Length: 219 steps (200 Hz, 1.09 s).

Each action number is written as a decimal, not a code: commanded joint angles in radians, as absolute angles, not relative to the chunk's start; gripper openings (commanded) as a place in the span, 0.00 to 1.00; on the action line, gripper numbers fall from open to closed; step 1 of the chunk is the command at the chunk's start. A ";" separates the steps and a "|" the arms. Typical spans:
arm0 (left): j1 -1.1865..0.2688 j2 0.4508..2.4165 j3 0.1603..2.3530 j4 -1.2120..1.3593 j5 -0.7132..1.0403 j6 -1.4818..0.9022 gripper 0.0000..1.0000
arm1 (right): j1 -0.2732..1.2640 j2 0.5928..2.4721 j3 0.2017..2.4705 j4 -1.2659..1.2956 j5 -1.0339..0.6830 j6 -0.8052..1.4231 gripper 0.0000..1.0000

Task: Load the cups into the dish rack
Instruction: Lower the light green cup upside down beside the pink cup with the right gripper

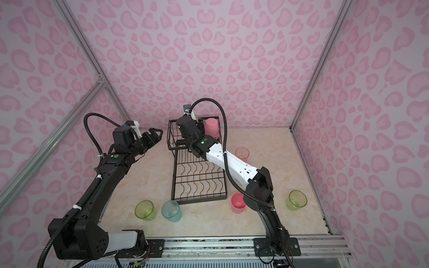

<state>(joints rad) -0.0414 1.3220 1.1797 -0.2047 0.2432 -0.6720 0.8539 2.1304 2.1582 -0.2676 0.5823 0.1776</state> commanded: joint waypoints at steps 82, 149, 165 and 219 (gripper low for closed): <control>-0.040 1.319 1.148 -0.123 0.301 -0.689 0.93 | 0.828 2.226 2.179 -0.205 0.597 0.199 0.61; -0.042 1.327 1.144 -0.116 0.307 -0.695 0.93 | 0.828 2.235 2.161 -0.213 0.602 0.195 0.63; -0.042 1.324 1.141 -0.114 0.307 -0.695 0.94 | 0.828 2.240 2.161 -0.219 0.601 0.196 0.64; -0.042 1.313 1.130 -0.122 0.290 -0.699 0.95 | 0.828 2.241 2.162 -0.226 0.604 0.197 0.70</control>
<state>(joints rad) -0.0422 1.3212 1.1389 -0.1513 0.2951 -0.6952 0.8272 2.2295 2.1662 -0.2314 0.5869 0.1917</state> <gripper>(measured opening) 0.948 0.692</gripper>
